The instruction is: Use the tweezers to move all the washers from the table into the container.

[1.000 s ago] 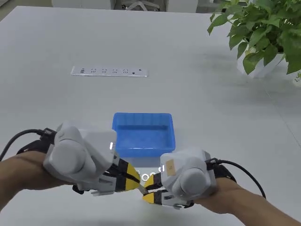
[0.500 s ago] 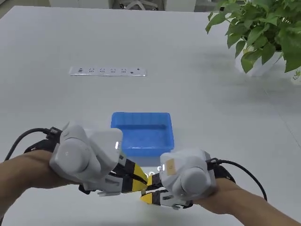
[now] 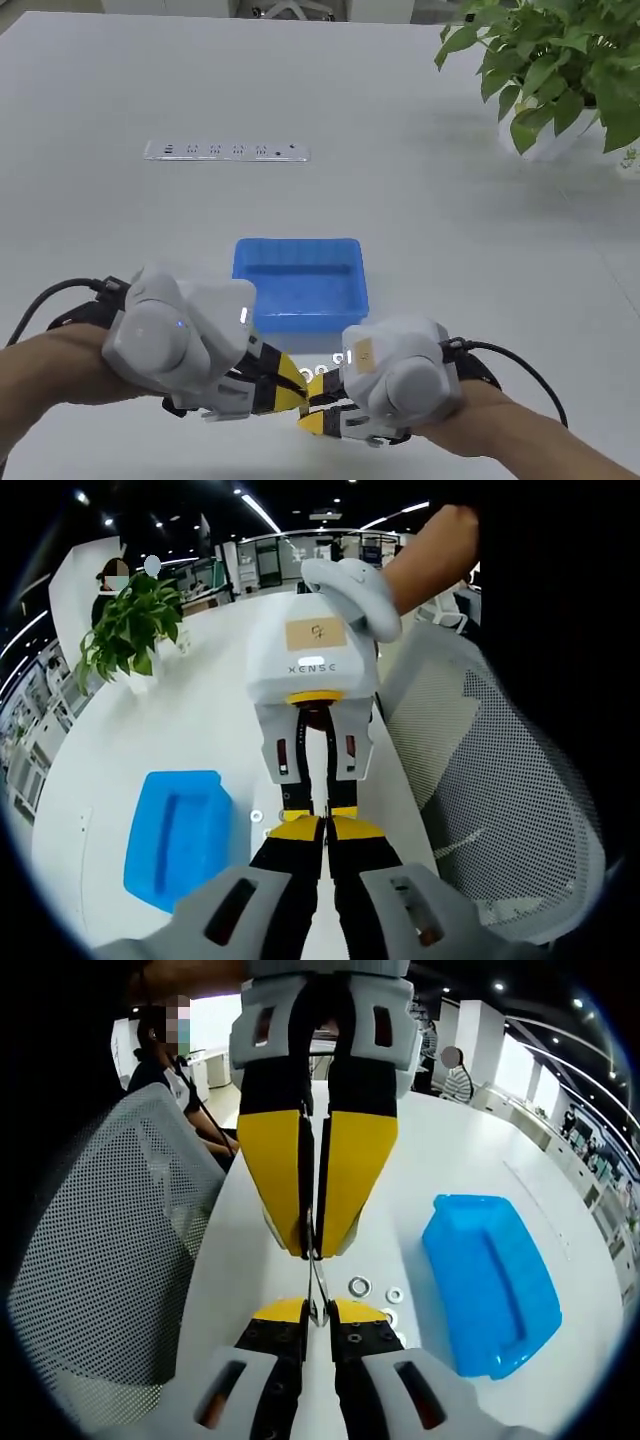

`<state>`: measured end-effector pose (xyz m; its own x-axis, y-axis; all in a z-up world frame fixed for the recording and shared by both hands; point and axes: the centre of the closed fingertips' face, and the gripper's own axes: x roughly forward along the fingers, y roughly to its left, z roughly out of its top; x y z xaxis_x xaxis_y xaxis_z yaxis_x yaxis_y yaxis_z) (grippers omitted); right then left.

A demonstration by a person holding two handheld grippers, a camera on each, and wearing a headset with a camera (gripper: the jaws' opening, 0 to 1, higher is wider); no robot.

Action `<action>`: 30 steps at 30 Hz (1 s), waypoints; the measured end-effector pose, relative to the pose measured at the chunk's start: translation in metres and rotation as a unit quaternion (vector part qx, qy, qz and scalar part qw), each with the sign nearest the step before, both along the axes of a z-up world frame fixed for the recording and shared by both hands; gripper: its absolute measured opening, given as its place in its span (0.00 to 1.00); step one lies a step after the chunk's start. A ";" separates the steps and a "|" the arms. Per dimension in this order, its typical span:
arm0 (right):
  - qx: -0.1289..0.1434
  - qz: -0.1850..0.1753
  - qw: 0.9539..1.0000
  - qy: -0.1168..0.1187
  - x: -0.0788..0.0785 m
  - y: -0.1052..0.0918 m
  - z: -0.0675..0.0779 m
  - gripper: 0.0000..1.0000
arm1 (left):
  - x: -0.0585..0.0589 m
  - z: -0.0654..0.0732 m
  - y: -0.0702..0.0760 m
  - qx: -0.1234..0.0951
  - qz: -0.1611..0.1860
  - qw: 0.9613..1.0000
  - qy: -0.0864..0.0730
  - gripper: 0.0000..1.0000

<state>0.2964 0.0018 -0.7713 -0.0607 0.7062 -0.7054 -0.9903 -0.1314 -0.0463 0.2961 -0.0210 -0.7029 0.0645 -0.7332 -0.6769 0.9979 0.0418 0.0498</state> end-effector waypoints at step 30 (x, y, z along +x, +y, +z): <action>-0.001 0.003 1.000 -0.003 -0.001 0.002 0.001 0.12 | 0.001 0.002 -0.002 -0.010 0.006 1.000 0.002 0.04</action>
<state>0.2956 0.0034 -0.7708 -0.0596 0.7043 -0.7074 -0.9892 -0.1365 -0.0526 0.2966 -0.0227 -0.7006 0.0714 -0.7453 -0.6629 0.9974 0.0556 0.0449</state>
